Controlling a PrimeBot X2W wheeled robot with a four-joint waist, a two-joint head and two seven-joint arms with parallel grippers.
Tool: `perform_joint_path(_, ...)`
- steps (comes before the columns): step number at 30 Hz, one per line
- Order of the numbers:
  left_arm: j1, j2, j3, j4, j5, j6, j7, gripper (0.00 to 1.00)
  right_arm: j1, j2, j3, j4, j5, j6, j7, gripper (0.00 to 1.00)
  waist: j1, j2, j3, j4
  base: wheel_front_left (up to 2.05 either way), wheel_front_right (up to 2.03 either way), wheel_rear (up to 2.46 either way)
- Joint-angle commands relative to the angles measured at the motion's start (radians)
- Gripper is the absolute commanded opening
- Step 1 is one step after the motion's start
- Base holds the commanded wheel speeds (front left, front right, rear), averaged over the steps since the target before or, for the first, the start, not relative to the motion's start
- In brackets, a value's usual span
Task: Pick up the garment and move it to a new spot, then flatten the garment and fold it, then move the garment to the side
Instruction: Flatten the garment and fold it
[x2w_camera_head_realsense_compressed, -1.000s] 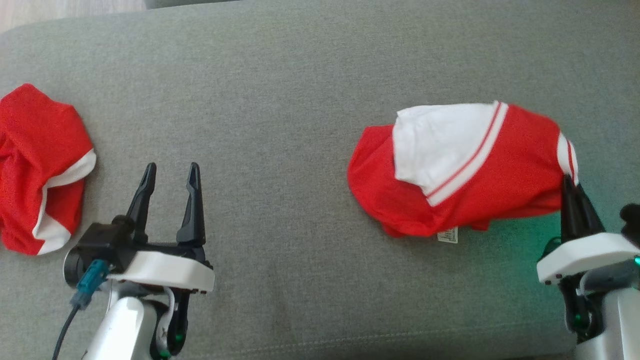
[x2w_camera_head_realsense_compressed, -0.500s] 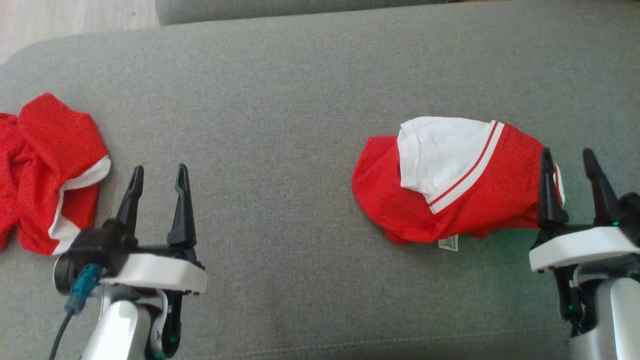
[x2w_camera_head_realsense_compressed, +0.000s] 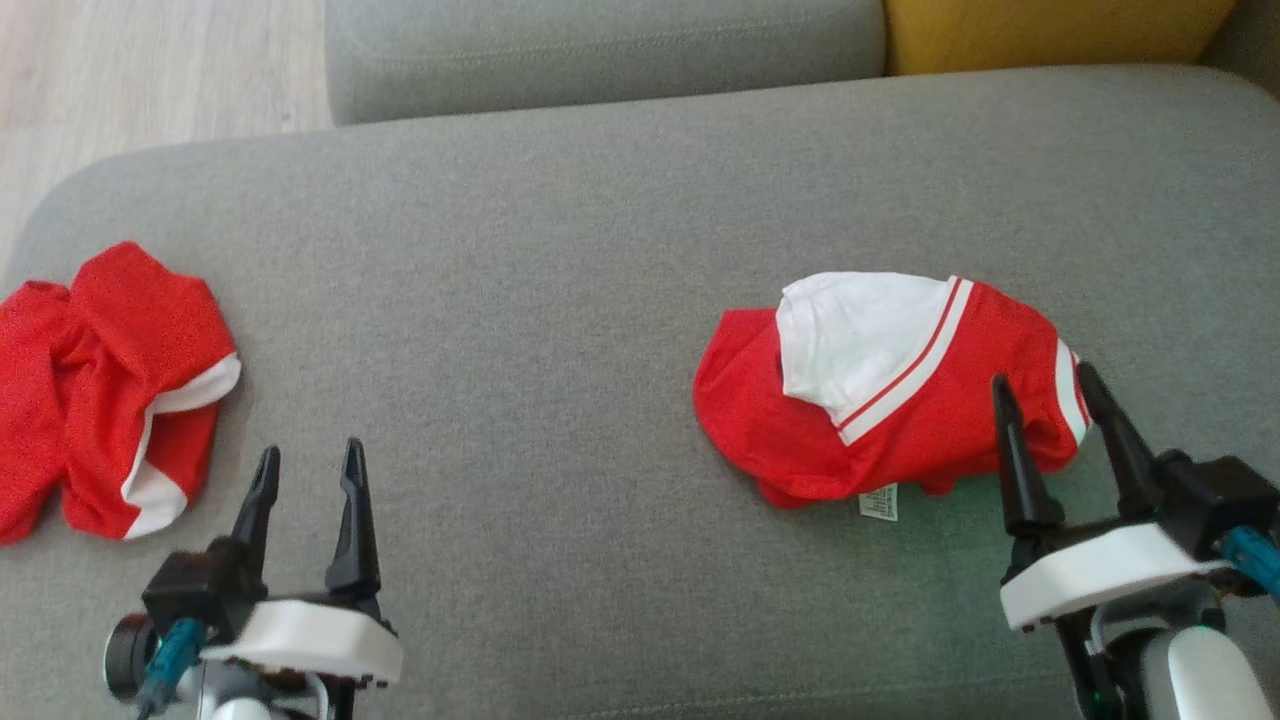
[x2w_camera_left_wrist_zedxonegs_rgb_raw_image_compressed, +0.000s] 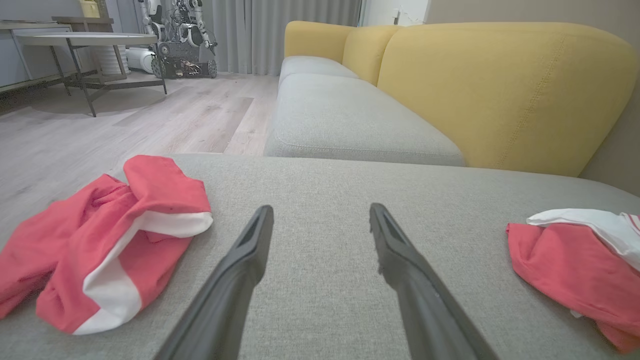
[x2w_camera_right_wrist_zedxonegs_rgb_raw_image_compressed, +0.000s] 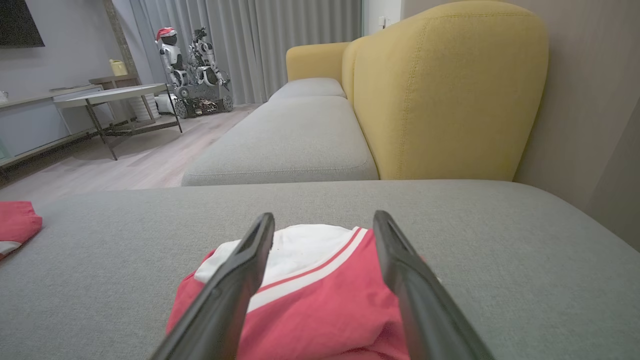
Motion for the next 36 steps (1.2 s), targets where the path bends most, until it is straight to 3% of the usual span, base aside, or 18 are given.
perform_joint_path(1, -0.017, 0.012, 0.044, -0.026, 0.004, -0.001, -0.012, 1.00, -0.014, 0.000, 0.030, -0.041, 0.000, -0.001, 0.005, 1.00, 0.0000, 0.0000, -0.015, -0.006, 0.00, 0.00, 0.00)
perform_joint_path(21, -0.017, 0.019, 0.008, -0.017, 0.007, -0.004, -0.006, 1.00, 0.002, 0.010, 0.046, -0.047, -0.006, -0.001, 0.035, 1.00, 0.0000, 0.0000, -0.028, -0.006, 0.00, 0.00, 0.00)
perform_joint_path(28, -0.205, -0.012, -0.105, 0.027, 0.039, -0.086, 0.046, 1.00, -0.028, -0.004, 0.063, -0.056, -0.007, -0.001, 0.046, 1.00, 0.0000, 0.0000, 0.027, -0.010, 0.00, 0.00, 0.00)
perform_joint_path(36, -0.489, -0.098, -0.236, 0.214, 0.048, -0.180, 0.090, 1.00, -0.096, -0.019, 0.117, -0.070, 0.003, -0.001, 0.044, 1.00, 0.0000, 0.0000, 0.136, -0.064, 0.00, 0.00, 0.00)
